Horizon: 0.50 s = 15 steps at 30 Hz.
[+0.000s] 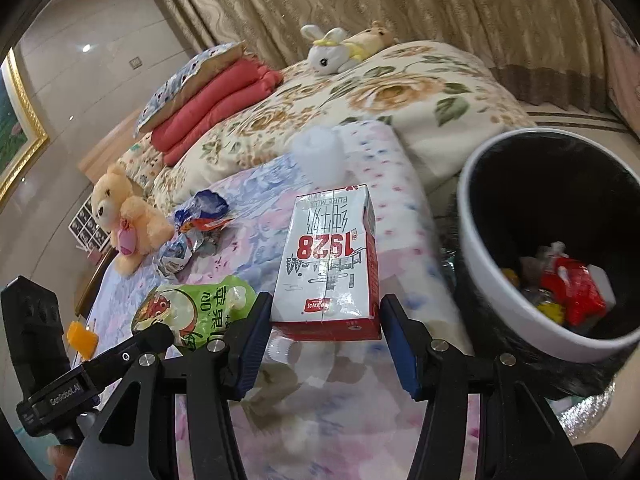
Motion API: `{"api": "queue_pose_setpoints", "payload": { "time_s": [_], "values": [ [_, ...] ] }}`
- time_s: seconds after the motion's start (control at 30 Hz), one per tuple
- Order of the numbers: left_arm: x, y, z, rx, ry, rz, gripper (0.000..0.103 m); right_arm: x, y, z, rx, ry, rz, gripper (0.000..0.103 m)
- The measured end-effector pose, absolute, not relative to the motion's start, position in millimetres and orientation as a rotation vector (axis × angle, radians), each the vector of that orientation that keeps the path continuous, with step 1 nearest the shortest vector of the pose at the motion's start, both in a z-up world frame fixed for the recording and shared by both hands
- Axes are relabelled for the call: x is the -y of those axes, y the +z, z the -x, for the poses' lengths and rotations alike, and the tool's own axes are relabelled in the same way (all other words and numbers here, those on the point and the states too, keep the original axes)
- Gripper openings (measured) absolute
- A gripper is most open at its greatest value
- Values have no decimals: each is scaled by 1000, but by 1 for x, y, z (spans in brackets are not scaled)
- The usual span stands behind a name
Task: Collect trash
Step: 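Carry the green pouch and red-and-white carton over the bin opening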
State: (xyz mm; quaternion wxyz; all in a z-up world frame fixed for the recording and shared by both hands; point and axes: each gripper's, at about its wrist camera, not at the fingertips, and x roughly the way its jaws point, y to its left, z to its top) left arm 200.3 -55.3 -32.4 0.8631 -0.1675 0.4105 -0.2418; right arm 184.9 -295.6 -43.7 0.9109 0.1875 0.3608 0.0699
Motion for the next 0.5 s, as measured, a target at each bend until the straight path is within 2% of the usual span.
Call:
{"api": "queue_pose_setpoints", "payload": {
  "time_s": [0.5],
  "values": [
    [130,-14,-193,-855,-646,294,56,371,-32,-144,-684,20,-446,55]
  ]
}}
